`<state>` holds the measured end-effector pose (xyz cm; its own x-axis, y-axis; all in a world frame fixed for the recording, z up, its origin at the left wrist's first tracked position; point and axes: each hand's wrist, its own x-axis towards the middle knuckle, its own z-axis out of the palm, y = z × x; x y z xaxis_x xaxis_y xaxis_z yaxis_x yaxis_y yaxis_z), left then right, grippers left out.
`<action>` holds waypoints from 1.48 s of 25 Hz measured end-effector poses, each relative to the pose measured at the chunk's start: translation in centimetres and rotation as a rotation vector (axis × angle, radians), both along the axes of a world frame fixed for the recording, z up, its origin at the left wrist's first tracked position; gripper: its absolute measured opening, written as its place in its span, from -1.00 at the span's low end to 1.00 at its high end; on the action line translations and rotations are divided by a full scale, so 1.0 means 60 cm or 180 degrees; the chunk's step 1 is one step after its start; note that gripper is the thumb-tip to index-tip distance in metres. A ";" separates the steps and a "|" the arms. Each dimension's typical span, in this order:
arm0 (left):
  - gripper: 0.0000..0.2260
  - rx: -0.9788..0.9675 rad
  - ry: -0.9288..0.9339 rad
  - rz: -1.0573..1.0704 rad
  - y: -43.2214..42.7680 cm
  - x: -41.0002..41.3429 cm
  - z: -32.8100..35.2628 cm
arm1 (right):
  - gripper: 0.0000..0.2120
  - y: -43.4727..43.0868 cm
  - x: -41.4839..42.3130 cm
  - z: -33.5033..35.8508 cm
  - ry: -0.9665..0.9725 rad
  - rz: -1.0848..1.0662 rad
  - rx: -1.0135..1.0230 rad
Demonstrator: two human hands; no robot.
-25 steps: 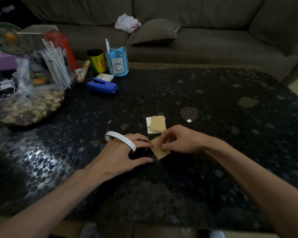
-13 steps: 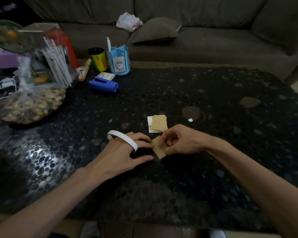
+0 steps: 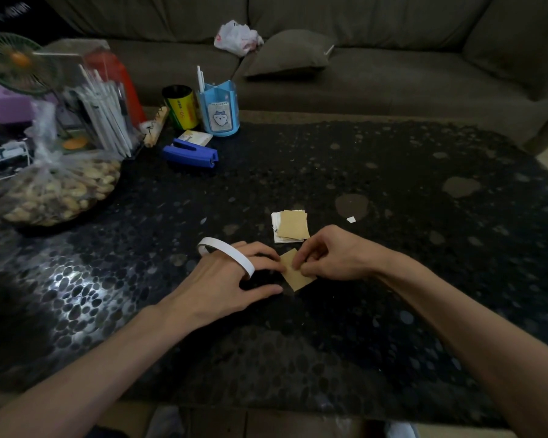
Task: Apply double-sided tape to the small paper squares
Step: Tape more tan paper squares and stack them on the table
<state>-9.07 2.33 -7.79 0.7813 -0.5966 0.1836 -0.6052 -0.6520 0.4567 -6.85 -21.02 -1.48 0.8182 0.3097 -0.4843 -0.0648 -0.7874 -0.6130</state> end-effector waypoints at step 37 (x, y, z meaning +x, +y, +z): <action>-0.58 0.0884 -0.0350 -0.0377 -0.001 0.009 0.014 | -0.88 -0.004 0.006 0.003 0.0327 -0.0644 -0.0003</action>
<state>-8.53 2.28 -6.96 0.6878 -0.7215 0.0806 -0.7203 -0.6645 0.1989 -6.50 -21.24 -1.30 0.8100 0.1438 -0.5685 -0.2836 -0.7525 -0.5944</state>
